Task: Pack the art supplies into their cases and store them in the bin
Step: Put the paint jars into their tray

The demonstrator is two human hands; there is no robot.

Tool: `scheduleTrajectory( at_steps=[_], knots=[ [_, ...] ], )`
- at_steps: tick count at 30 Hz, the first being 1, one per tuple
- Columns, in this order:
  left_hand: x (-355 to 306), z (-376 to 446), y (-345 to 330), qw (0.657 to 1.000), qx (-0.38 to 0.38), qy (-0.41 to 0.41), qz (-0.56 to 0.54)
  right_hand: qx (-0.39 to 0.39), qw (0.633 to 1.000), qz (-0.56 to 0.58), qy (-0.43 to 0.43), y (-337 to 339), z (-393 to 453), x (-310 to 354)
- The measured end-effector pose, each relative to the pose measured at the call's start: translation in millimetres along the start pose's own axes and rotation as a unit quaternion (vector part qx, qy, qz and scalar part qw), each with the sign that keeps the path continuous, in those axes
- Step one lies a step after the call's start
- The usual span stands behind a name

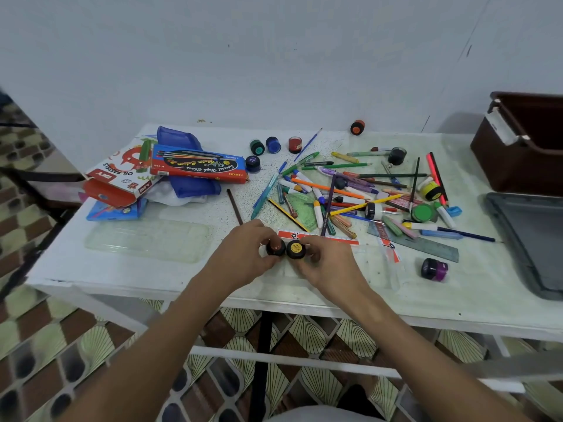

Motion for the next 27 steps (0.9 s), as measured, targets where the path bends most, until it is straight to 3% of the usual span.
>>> scheduleTrajectory(
  at_steps=[6,12,21,27],
  knots=[
    [2,-1,-1,1.0,-0.011,0.0,0.002,-0.025,0.998,0.03,-0.038,-2,-2,-8],
    [1,8,16,1.0,0.003,0.005,-0.022,0.019,0.998,-0.01,-0.057,11,11,-6],
    [36,89,84,0.994,-0.081,0.071,0.013,-0.038,0.999,0.025,0.009,67,116,15],
    [67,142,91,0.989,-0.075,0.128,0.03,0.02,0.996,-0.025,0.08,46,210,24]
  ],
)
Point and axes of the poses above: each hand's wrist, its own z-axis towards the middle knuckle, its own y-axis out of the back of the hand, x = y × z, the point moved 9 cm from there along z, towards the middle knuckle, and after that the axes turned 2 degrees about -z, right-handed, at the moved point
